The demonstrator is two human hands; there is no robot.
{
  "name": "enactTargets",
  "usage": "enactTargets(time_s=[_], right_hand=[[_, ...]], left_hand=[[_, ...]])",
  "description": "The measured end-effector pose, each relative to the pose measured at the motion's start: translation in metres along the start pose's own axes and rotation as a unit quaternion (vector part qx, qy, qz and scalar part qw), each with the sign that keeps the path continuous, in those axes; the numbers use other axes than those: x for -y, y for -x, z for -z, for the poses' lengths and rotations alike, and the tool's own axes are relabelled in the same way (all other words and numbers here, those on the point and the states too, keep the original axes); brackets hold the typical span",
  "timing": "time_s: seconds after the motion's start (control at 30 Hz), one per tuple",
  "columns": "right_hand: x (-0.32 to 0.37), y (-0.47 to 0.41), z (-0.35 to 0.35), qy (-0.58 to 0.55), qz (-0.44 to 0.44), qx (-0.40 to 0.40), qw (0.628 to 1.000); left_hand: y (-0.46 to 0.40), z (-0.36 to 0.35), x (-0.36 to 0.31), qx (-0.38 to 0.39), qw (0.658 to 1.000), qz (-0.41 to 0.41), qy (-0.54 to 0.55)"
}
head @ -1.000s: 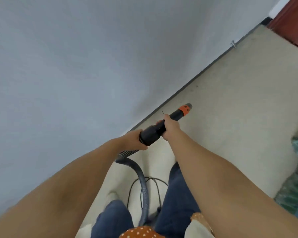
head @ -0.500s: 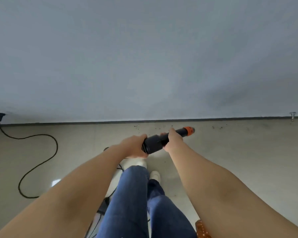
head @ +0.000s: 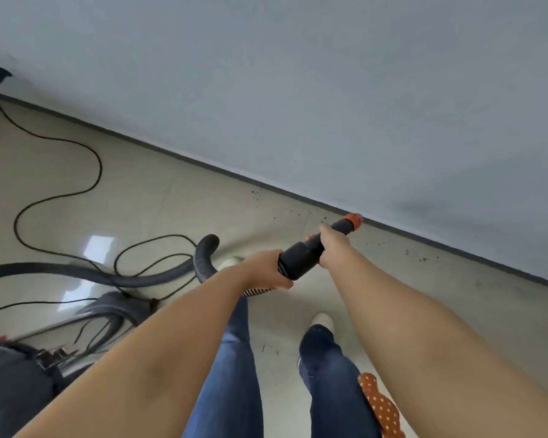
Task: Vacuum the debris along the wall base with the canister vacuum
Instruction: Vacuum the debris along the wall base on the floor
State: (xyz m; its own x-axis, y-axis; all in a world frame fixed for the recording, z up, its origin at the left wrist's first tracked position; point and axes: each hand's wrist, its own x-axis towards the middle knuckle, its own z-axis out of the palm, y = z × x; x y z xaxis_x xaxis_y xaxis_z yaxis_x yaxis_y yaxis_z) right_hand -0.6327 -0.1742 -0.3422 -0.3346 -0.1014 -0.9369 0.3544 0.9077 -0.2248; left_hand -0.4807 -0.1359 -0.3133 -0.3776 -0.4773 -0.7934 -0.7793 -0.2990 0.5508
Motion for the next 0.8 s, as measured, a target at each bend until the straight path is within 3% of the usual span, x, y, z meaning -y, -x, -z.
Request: enactTargets(time_s=[0.17,0.37,0.5,0.63,0.8], right_hand=[[-0.039,-0.083,0.012,0.080,0.016,0.062,0.995],[-0.123,-0.190,0.002,0.098,-0.011,0.125,0.987],[-0.165,-0.247,-0.030,0.050,-0.008,0.128,0.991],[-0.213,-0.280,-0.059,-0.040,-0.018,0.092,0.995],[-0.305,-0.279,-0.077,-0.103,-0.082,0.031,0.991]], left_hand=[[-0.050,-0.121,0.036,-0.039,0.981,0.060,0.179],[-0.111,-0.212,0.114,-0.070,0.960,0.118,0.244],[-0.153,-0.222,0.182,-0.076,0.977,0.114,0.162],[-0.173,-0.207,0.246,-0.030,0.993,0.104,0.037],[-0.151,-0.209,0.311,0.049,0.990,0.085,-0.099]])
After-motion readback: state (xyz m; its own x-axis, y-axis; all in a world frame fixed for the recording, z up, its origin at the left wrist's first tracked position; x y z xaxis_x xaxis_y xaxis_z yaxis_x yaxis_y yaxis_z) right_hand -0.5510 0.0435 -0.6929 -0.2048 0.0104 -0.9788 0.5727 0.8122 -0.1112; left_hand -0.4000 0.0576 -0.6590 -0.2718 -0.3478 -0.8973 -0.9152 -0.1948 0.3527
